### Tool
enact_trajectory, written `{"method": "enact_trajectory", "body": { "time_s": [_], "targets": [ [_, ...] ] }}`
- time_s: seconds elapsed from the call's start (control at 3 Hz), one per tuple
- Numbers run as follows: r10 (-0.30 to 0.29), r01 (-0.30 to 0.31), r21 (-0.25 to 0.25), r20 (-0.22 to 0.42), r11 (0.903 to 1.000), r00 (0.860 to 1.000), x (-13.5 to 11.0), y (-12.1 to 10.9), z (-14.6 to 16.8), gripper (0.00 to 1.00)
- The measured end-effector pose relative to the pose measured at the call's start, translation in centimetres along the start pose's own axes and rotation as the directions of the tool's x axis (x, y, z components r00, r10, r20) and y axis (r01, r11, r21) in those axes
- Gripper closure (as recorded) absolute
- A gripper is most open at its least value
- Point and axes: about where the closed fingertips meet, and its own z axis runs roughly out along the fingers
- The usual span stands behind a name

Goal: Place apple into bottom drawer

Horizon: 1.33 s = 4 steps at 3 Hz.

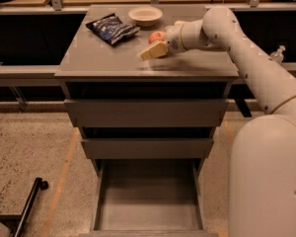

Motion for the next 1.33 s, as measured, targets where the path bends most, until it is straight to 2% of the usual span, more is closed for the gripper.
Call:
{"method": "enact_trajectory", "body": {
  "time_s": [0.33,0.67,1.0,1.33],
  "targets": [
    [-0.007,0.007,0.020,0.006,0.9998,1.000,0.1,-0.3,1.2,0.18],
    [-0.021,0.021,0.038,0.015,0.9990,1.000,-0.1,-0.2,0.9,0.40],
    [-0.048,0.047,0.044,0.020,0.9979,0.999,-0.8,0.9,-0.8,0.65],
    [-0.078,0.077,0.025,0.019,0.9967,0.997,-1.5,2.9,-2.7,0.88]
  ]
}}
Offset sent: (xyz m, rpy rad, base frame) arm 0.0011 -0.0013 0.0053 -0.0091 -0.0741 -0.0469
